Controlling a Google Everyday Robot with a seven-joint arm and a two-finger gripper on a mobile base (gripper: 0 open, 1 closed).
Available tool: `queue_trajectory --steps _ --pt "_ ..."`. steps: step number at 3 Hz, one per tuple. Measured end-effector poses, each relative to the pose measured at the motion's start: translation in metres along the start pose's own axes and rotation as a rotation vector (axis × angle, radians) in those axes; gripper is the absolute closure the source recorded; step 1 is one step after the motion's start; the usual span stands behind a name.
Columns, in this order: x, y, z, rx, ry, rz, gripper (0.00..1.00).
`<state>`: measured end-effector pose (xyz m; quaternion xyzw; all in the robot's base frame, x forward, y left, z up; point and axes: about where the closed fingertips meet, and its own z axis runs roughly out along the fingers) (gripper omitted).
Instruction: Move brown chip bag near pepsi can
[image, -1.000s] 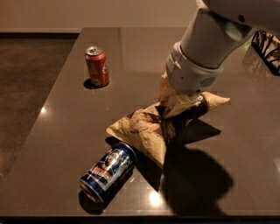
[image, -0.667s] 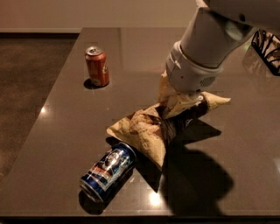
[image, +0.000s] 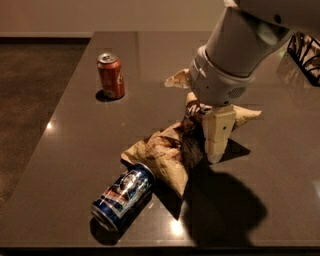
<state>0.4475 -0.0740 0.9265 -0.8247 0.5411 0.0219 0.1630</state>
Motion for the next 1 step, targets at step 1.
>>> queue_trajectory --steps 1 --pt "0.0 0.0 0.0 0.0 0.0 0.0 0.0"
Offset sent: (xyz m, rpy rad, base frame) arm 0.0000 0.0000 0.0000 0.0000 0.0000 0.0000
